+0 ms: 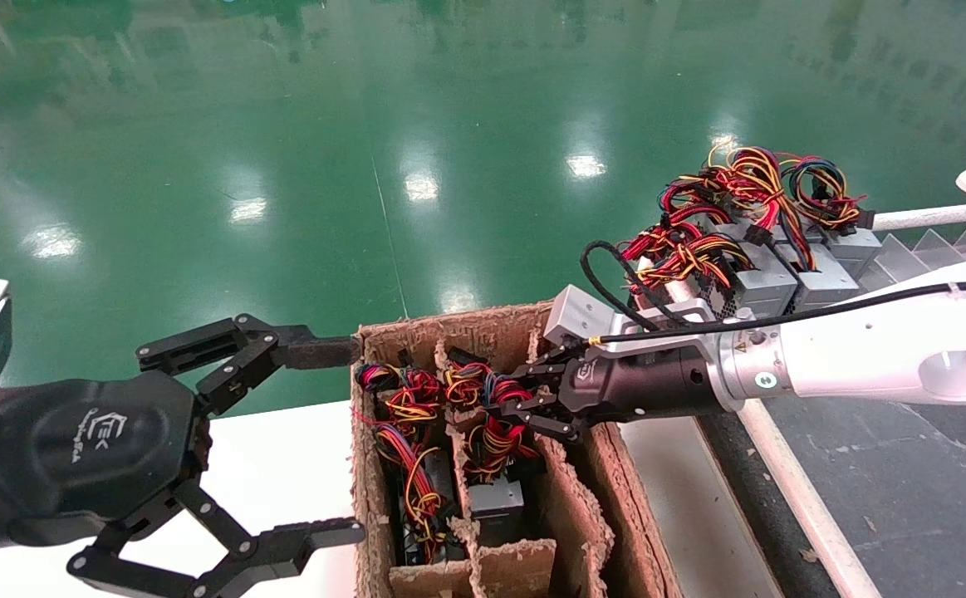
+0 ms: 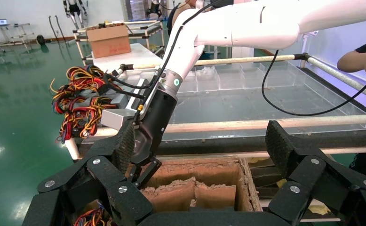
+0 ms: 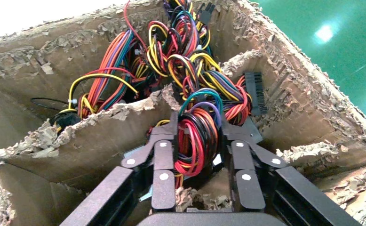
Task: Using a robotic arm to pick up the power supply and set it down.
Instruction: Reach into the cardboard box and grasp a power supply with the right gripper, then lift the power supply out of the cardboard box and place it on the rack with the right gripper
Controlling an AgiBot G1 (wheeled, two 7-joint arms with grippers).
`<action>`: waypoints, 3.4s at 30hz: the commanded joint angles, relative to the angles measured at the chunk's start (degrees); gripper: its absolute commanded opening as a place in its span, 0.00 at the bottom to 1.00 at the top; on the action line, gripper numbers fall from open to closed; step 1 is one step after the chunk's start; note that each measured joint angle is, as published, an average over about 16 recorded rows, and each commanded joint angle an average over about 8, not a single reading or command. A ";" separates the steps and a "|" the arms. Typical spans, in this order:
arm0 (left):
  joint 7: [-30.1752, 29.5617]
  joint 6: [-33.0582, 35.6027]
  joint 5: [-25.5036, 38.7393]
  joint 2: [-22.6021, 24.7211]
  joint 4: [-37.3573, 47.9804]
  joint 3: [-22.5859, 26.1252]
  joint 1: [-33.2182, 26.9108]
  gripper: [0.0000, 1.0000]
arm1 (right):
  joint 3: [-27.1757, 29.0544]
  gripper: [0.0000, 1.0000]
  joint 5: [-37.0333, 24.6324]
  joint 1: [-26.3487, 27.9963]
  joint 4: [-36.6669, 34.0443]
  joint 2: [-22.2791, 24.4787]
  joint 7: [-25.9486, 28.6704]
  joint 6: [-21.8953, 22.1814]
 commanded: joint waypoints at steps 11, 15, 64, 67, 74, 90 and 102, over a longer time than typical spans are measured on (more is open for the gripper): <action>0.01 -0.01 -0.02 -0.01 0.00 0.02 -0.01 1.00 | 0.54 0.00 0.99 0.65 -0.45 0.52 -1.57 -1.63; 0.02 -0.01 -0.02 -0.01 0.00 0.03 -0.01 1.00 | 1.05 0.00 1.94 0.69 0.61 1.28 -1.71 -2.78; 0.06 -0.05 -0.08 -0.05 0.00 0.12 -0.03 1.00 | 20.48 0.00 21.92 1.13 19.29 34.73 7.89 -6.42; 0.06 -0.05 -0.09 -0.05 0.00 0.13 -0.03 1.00 | 20.60 0.00 21.50 0.75 17.85 36.89 7.13 -7.40; 0.07 -0.06 -0.10 -0.06 0.00 0.14 -0.03 1.00 | 20.41 0.00 19.11 0.56 14.30 41.11 5.43 -7.70; 0.08 -0.07 -0.12 -0.07 0.00 0.17 -0.04 1.00 | 17.73 0.00 10.71 5.20 -0.05 40.87 0.21 -2.72; 0.10 -0.08 -0.13 -0.08 0.00 0.19 -0.05 1.00 | 14.91 0.00 4.46 11.68 -9.14 35.26 -8.16 2.43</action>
